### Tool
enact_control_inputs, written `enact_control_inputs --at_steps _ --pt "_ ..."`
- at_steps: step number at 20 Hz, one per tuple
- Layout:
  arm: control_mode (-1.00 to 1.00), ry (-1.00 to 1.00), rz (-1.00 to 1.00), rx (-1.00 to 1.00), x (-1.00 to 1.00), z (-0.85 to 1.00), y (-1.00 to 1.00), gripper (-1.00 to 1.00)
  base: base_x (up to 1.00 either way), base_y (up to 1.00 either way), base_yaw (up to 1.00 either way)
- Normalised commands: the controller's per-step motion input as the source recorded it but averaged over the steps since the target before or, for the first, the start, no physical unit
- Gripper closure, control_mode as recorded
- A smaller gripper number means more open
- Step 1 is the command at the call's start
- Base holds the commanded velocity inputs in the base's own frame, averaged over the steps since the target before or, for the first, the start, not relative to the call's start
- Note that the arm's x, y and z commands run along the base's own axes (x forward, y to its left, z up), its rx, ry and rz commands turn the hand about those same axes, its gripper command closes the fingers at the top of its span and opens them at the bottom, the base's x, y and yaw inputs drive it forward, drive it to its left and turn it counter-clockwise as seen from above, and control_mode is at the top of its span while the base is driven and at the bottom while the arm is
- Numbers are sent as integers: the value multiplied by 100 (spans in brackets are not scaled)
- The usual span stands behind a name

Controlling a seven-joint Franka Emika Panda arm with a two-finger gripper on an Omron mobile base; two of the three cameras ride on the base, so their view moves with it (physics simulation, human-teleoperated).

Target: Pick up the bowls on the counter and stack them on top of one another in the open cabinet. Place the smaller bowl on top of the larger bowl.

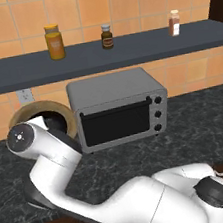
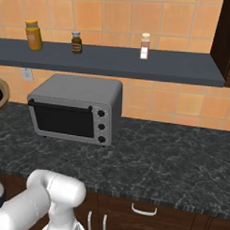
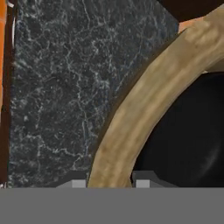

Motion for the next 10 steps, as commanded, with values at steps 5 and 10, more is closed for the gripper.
enact_control_inputs --at_steps 5,10 --pt "-100 -24 8 4 -32 81 0 100 0 0 0" --pt "-100 -11 10 0 0 98 0 100 0 0 0"
